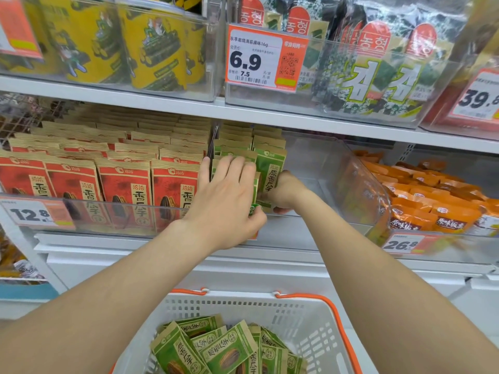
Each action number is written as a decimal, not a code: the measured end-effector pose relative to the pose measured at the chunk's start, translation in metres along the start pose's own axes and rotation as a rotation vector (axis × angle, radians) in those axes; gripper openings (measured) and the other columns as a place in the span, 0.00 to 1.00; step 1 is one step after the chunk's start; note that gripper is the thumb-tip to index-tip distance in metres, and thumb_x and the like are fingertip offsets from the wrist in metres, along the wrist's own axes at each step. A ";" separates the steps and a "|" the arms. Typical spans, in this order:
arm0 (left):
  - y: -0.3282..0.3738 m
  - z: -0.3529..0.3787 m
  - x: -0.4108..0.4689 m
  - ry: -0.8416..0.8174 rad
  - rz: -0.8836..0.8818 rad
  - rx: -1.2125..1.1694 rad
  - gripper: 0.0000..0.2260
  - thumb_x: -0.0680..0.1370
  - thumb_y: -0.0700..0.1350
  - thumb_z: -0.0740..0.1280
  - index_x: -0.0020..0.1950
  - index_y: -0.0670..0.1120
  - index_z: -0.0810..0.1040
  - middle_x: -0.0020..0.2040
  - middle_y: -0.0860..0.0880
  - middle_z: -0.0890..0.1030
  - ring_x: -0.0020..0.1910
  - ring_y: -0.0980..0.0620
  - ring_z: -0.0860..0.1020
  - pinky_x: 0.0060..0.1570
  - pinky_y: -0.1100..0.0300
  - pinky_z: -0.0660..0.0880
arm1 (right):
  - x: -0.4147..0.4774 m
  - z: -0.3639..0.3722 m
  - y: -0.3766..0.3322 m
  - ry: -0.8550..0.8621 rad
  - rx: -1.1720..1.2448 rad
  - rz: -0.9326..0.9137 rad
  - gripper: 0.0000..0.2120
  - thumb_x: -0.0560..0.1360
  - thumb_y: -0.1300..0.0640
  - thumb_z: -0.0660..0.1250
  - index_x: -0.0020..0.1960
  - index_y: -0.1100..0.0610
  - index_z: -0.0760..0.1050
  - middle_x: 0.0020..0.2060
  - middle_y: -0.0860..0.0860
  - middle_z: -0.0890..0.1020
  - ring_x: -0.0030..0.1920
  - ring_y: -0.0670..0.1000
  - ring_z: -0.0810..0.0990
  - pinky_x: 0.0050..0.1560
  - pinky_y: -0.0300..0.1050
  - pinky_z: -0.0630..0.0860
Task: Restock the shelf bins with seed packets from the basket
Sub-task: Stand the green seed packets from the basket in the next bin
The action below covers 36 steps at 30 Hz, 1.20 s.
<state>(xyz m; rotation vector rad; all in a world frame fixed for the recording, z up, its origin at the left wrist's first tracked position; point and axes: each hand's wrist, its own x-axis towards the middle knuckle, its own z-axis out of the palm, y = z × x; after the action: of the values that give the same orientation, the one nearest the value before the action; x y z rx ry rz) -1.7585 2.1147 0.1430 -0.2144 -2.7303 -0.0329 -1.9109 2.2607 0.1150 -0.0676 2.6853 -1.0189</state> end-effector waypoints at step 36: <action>0.011 -0.018 -0.015 0.337 0.181 -0.209 0.20 0.75 0.45 0.66 0.66 0.44 0.76 0.63 0.46 0.77 0.66 0.42 0.73 0.68 0.43 0.68 | -0.097 -0.012 0.001 0.692 -0.267 -0.413 0.10 0.78 0.56 0.60 0.55 0.59 0.75 0.52 0.59 0.79 0.52 0.64 0.77 0.49 0.57 0.76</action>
<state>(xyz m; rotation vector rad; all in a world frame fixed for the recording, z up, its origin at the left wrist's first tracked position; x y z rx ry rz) -1.7360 2.1222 0.1539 -0.4697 -2.3604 -0.2781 -1.8204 2.2827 0.1451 -0.4042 3.5384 -0.8945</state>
